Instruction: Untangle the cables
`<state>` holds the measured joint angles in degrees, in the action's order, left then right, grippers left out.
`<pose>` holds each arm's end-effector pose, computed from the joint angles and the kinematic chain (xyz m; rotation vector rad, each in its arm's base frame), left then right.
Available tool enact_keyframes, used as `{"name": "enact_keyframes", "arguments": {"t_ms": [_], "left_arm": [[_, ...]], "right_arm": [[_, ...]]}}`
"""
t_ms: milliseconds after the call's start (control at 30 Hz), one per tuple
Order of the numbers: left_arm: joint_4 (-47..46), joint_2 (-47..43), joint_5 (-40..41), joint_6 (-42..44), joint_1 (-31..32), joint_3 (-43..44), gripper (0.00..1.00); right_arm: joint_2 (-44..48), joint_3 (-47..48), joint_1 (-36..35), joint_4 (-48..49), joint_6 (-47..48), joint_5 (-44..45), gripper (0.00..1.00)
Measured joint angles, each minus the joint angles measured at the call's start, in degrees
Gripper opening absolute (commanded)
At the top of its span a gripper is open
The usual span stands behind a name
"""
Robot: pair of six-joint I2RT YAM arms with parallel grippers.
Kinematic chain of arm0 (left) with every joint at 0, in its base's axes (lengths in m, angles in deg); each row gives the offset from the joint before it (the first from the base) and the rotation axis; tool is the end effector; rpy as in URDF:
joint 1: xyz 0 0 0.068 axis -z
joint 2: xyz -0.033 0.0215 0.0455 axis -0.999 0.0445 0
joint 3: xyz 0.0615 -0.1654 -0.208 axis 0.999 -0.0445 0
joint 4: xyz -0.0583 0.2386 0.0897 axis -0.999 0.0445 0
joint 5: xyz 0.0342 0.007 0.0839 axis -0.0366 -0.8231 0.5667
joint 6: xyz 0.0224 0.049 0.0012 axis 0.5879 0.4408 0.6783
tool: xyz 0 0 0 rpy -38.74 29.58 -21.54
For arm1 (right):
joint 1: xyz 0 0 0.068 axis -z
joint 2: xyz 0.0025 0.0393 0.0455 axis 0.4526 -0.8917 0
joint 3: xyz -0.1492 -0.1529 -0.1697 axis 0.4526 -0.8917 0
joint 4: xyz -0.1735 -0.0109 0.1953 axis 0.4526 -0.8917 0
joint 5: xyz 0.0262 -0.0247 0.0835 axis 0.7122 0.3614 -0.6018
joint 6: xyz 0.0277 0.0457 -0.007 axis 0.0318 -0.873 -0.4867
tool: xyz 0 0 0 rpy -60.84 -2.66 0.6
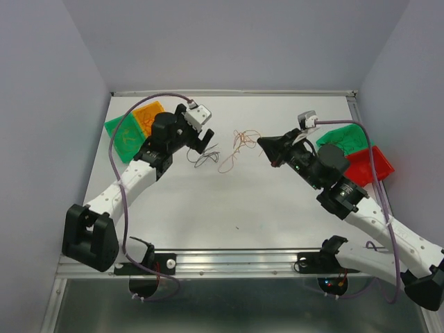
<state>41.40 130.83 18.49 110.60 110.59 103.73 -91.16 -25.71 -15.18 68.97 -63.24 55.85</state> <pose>0.2950 -0.1367 0.3206 0.8877 1.5612 -0.2509 0.1572 0.1392 0.3831 -0.2887 1.5044 0.7813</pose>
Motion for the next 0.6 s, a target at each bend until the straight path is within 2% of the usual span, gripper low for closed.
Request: {"name": "enact_keyframes", "arguments": {"t_ms": [133,300,433,600], "left_arm": [[-8.7,-6.7,-1.9,-0.9,-0.1,-8.3,0.99],[-16.4,-9.6,-9.1,-1.6,-0.4,-16.1,0.99],[-23.1,-11.7,-16.6,-1.6,-0.4,-20.9,0.99],[-30.9,-13.1,-21.5,-4.4,-0.4,-22.7,0.99]], "right_arm": [[-1.8,0.4,0.0,1.4,0.0,-1.0,0.01],[-4.7,3.3,0.0,3.0,-0.1,-2.1,0.00],[-5.1,4.4,0.0,5.1,-0.5,-3.5,0.01],[-5.2,4.8,0.0,7.9,-1.2,-6.7,0.01]]}}
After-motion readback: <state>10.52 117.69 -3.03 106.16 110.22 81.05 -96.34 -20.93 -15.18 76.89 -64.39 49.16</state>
